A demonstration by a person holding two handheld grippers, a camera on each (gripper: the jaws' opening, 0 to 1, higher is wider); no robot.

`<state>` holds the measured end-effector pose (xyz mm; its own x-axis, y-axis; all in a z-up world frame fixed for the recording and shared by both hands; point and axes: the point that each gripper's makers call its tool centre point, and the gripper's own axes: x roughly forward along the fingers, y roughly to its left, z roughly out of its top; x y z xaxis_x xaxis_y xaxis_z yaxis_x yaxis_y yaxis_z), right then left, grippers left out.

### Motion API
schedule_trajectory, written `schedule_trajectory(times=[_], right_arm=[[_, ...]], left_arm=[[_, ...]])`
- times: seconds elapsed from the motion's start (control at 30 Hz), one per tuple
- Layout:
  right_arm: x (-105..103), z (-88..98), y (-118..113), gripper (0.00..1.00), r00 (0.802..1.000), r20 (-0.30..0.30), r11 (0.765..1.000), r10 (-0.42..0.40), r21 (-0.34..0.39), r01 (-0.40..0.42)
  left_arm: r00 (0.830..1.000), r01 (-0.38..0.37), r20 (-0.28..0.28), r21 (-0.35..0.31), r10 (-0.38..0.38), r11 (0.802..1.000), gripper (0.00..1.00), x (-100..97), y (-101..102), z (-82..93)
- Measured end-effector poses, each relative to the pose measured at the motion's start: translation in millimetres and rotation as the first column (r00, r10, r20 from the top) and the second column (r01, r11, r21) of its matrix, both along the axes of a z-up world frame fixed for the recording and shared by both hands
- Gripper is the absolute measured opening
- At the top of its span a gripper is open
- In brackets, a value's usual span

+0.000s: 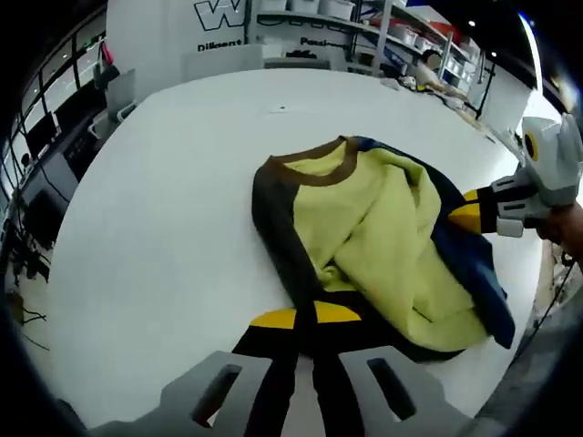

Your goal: Fold the garment on the visible template until the final outline fits inside the template.

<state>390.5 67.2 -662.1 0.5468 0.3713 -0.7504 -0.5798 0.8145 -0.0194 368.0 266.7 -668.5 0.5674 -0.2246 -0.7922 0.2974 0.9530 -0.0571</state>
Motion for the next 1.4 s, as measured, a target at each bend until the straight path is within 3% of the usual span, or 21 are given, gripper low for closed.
schedule_trajectory(times=[0.17,0.3,0.6,0.7,0.8,0.97,1.17,1.4], right_arm=[[5.5,0.5,-20.2,0.0,1.0,0.017,0.999,-0.011,-0.049,0.012],[7.8,0.6,-28.0,0.0,1.0,0.005,0.999,-0.025,-0.039,0.026],[15.5,-0.4,-47.5,0.0,0.999,0.025,0.995,-0.021,-0.096,0.023],[17.6,0.8,-51.1,0.0,0.999,0.016,0.997,-0.04,-0.066,0.041],[20.9,-0.7,-58.8,0.0,0.999,0.019,0.995,-0.043,-0.087,0.044],[26.6,-0.3,-70.8,0.0,0.998,0.015,0.994,-0.053,-0.094,0.054],[31.8,0.0,-81.8,0.0,0.998,0.028,0.99,-0.063,-0.126,0.066],[33.0,-1.3,-94.3,0.0,0.996,0.039,0.984,-0.084,-0.157,0.089]], left_arm=[[1.0,0.023,0.003,0.057,-0.023,0.998,0.06,1.0,17.6,-0.9],[1.0,0.024,-0.01,0.09,-0.023,0.996,0.06,3.5,31.7,-1.4],[0.999,0.035,-0.016,0.177,-0.033,0.984,0.07,11.7,58.1,-0.3],[0.999,0.037,-0.019,0.18,-0.034,0.983,0.07,13.4,62.1,-0.7],[0.999,0.038,-0.023,0.188,-0.034,0.981,0.07,16.6,66.9,-0.9],[0.998,0.062,-0.039,0.233,-0.055,0.97,0.06,24.0,76.6,-1.6],[0.998,0.068,-0.008,0.309,-0.069,0.949,0.07,34.4,87.8,4.8],[0.997,0.069,-0.004,0.351,-0.072,0.934,0.06,35.3,95.8,5.6]])
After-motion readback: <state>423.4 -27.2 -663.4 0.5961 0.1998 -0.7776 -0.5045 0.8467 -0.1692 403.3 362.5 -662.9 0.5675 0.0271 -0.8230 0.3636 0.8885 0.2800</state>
